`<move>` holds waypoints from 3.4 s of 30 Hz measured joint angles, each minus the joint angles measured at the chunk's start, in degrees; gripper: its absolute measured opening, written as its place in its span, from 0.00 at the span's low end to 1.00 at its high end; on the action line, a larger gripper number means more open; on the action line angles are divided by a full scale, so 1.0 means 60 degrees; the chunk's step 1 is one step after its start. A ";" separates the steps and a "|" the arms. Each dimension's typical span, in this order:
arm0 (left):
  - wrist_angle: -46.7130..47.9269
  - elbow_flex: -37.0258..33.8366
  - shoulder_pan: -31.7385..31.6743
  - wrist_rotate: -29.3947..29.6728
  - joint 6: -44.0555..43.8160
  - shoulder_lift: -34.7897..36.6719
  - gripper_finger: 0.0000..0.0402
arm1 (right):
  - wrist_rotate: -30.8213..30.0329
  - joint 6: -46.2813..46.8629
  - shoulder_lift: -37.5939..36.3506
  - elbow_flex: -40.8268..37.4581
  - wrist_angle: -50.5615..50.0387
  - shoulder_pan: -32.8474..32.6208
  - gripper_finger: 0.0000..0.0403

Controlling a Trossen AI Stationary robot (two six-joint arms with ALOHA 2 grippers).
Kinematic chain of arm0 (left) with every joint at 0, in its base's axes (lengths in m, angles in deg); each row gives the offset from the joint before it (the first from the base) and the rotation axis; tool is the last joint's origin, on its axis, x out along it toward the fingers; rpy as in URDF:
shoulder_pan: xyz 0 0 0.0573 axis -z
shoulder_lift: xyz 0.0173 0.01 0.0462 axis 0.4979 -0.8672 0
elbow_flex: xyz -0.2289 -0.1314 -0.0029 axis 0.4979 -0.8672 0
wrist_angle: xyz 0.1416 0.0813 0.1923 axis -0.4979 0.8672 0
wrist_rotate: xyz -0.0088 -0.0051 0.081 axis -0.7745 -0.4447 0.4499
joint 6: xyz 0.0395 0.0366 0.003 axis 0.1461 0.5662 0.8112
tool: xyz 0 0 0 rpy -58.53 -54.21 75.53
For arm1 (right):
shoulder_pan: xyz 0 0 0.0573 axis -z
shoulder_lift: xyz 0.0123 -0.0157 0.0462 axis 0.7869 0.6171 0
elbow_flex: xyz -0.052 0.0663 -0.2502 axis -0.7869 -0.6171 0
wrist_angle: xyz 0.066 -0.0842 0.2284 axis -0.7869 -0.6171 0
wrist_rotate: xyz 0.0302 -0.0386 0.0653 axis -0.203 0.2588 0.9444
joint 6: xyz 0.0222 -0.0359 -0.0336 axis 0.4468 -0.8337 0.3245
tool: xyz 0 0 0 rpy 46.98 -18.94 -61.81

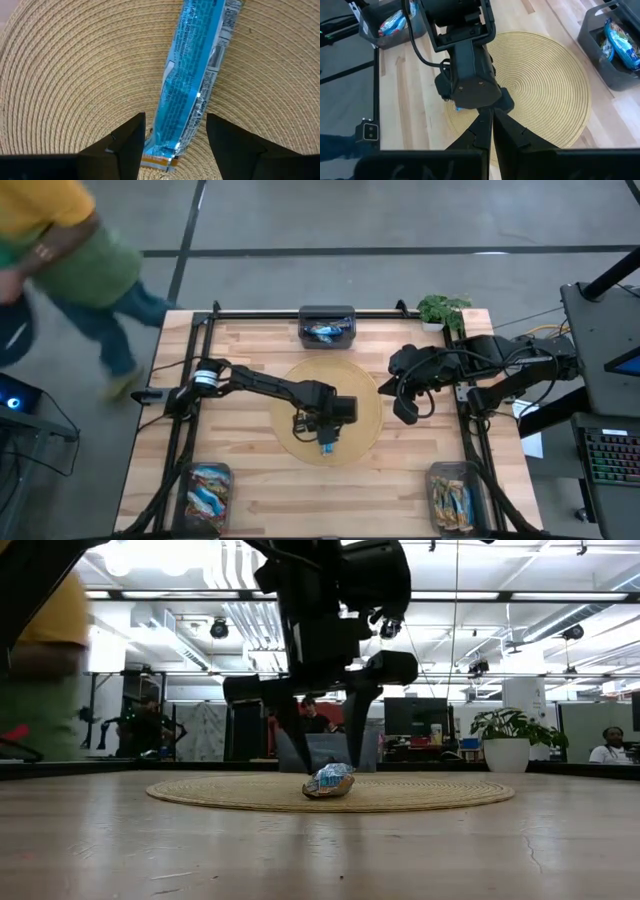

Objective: Pick and place Granola Bars by type
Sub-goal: Put the yellow granola bar into the right black bin

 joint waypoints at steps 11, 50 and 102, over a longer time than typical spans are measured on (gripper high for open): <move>-0.1116 -0.0784 0.0004 0.0208 0.0173 0.0036 0.43 | 0.0015 -0.0023 -0.0007 0.0000 0.0000 0.0000 0.02; 0.1043 0.1411 -0.0683 0.2138 -0.4401 0.3601 0.13 | -0.0018 -0.0729 -0.0698 0.0011 0.0370 0.0002 0.02; -0.6420 0.1393 -0.2488 -0.2160 -1.2367 0.5437 0.13 | -0.2911 -0.4529 0.2045 0.4988 0.3503 0.0488 0.81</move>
